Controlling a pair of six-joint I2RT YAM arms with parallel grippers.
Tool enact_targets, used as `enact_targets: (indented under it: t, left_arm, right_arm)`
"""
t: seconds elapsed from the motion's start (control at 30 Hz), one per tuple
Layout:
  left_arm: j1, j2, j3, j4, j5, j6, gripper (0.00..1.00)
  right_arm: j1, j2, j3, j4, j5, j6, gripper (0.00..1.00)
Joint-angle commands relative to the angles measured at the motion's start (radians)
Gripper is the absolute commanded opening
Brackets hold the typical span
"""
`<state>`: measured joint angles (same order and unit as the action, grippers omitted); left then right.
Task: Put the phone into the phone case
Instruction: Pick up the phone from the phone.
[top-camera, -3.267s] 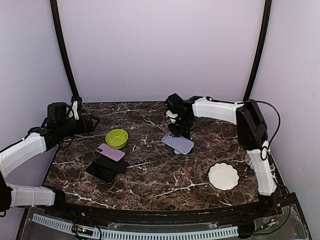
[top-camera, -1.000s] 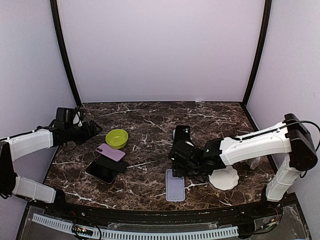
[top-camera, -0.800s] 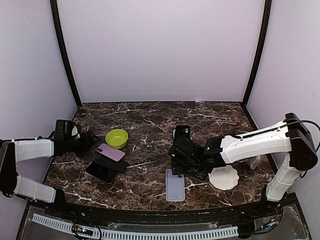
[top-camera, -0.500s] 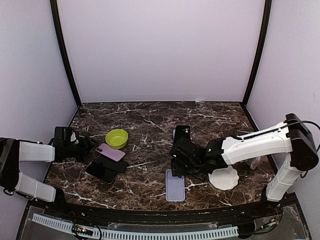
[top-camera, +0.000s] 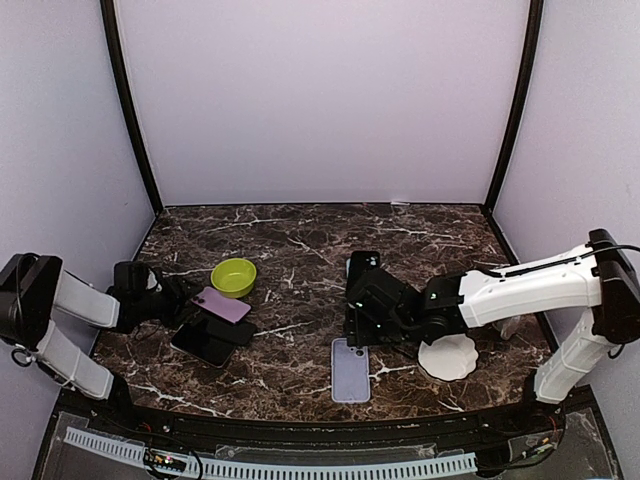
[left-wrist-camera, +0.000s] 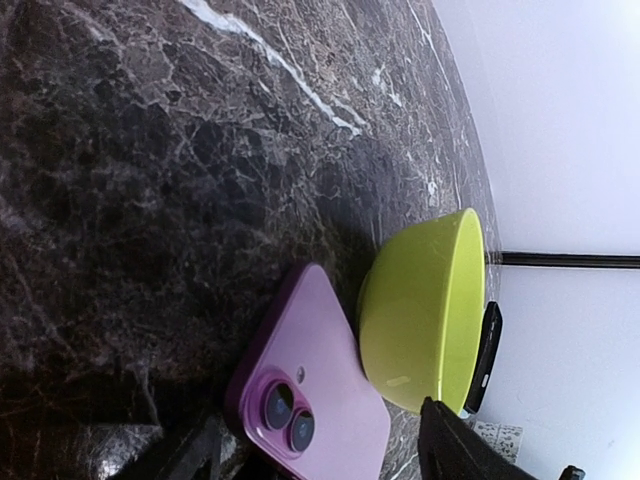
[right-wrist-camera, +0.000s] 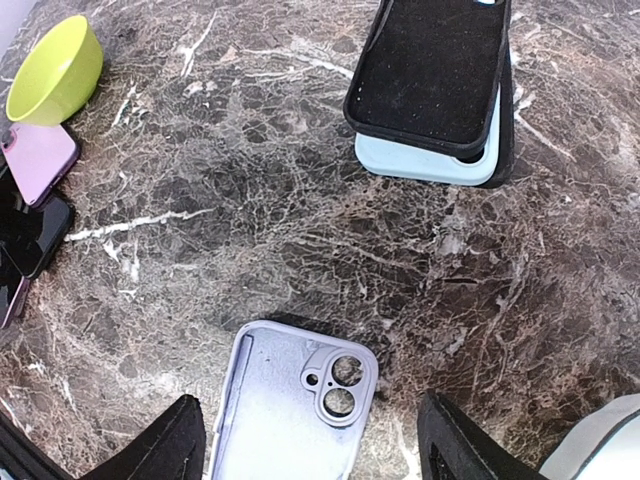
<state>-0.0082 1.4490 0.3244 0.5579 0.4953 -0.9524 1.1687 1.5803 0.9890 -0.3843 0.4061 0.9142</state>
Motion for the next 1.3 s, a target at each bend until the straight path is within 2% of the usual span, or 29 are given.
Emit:
enact_targets:
  t: [0.0,0.27,0.47,0.7,0.83,0.97,1.1,1.27]
  left_arm:
    - [0.005,0.075,-0.029,0.098,0.038,-0.034,0.68]
    - [0.005,0.19,-0.005,0.201,0.11,-0.054,0.55]
    - [0.005,0.223,0.002,0.217,0.125,-0.063,0.33]
    - [0.005,0.24,0.009,0.24,0.145,-0.062,0.16]
    - [0.005,0.214,0.005,0.236,0.144,-0.055,0.02]
    - [0.005,0.163,0.0,0.204,0.14,-0.038,0.0]
    - [-0.008,0.044,0.003,0.112,0.127,-0.017,0.0]
    - [-0.047,-0.166,0.048,-0.174,0.048,0.097,0.0]
  right_arm:
    - [-0.005,-0.025,-0.005,0.03,0.026,-0.008,0.74]
    - [-0.004,-0.012,0.005,0.034,0.006,-0.021,0.74]
    - [-0.004,0.001,0.016,0.042,-0.007,-0.029,0.74]
    - [-0.003,0.0,0.013,0.039,-0.007,-0.034,0.74]
    - [-0.004,-0.006,0.01,0.041,-0.007,-0.033,0.74]
    - [-0.005,-0.011,0.018,0.044,-0.011,-0.045,0.74]
    - [-0.004,-0.024,0.028,0.078,-0.038,-0.102,0.74]
    - [-0.005,-0.017,0.066,0.196,-0.223,-0.273,0.75]
